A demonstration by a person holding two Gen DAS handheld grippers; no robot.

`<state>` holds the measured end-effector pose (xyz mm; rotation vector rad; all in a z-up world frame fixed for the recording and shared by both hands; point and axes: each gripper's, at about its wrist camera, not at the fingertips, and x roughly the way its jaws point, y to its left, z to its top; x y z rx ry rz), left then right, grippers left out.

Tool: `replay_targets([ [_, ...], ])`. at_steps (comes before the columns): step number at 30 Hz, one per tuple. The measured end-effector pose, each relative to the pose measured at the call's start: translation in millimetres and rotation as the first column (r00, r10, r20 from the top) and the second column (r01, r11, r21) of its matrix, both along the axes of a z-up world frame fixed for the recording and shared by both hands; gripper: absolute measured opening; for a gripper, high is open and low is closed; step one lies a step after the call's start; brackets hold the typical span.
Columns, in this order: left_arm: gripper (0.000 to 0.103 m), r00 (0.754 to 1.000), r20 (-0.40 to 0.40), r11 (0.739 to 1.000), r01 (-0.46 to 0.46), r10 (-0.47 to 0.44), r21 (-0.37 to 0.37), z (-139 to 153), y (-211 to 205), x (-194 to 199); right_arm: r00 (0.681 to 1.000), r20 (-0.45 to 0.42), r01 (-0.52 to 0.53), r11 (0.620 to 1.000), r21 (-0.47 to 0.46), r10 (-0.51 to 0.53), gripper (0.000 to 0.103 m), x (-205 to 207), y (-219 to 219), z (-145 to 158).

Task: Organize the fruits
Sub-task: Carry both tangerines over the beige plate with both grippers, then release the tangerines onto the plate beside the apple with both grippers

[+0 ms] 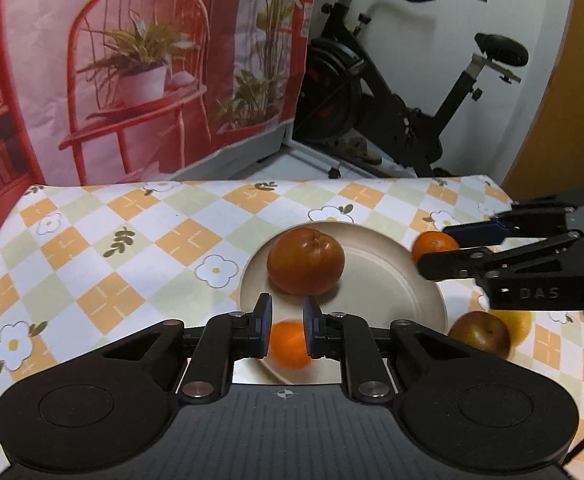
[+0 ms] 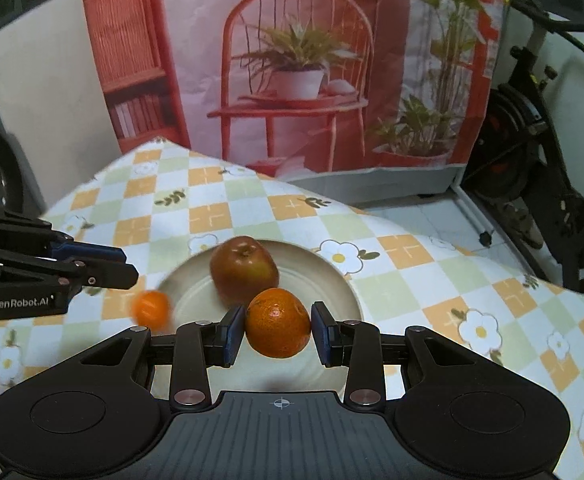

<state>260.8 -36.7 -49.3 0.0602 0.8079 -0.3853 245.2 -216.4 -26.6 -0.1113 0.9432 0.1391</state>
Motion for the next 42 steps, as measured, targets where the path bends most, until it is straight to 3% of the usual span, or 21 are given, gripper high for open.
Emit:
replay_targets([
  [5, 0.018, 0.999, -0.039, 0.999, 0.008, -0.007, 0.050, -23, -9, 22, 0.998, -0.067, -0.006, 1.000, -0.027, 0.005, 0.033, 25, -1, -25],
  [9, 0.018, 0.998, -0.064, 1.000, -0.003, 0.004, 0.011, -26, -4, 34, 0.996, -0.087, 0.028, 1.000, -0.010, -0.029, 0.033, 38, -12, -39],
  [16, 0.018, 0.997, -0.076, 1.000, -0.011, 0.013, 0.028, -38, -6, 44, 0.995, -0.103, 0.000, 1.000, 0.006, 0.001, 0.033, 57, -12, -54],
  [24, 0.018, 0.996, -0.088, 1.000, -0.014, 0.013, -0.007, -41, -4, 51, 0.994, -0.090, -0.079, 0.989, -0.124, 0.068, 0.033, 72, 1, -61],
  [34, 0.019, 0.995, -0.089, 0.999, -0.040, 0.037, -0.033, -34, 3, 44, 1.000, -0.019, -0.024, 0.994, -0.105, 0.022, 0.035, 66, -6, -41],
  [42, 0.019, 0.996, -0.054, 0.995, -0.074, 0.071, -0.062, -11, 24, 12, 0.995, 0.065, 0.075, 0.997, 0.018, -0.076, 0.035, 19, -11, -5],
])
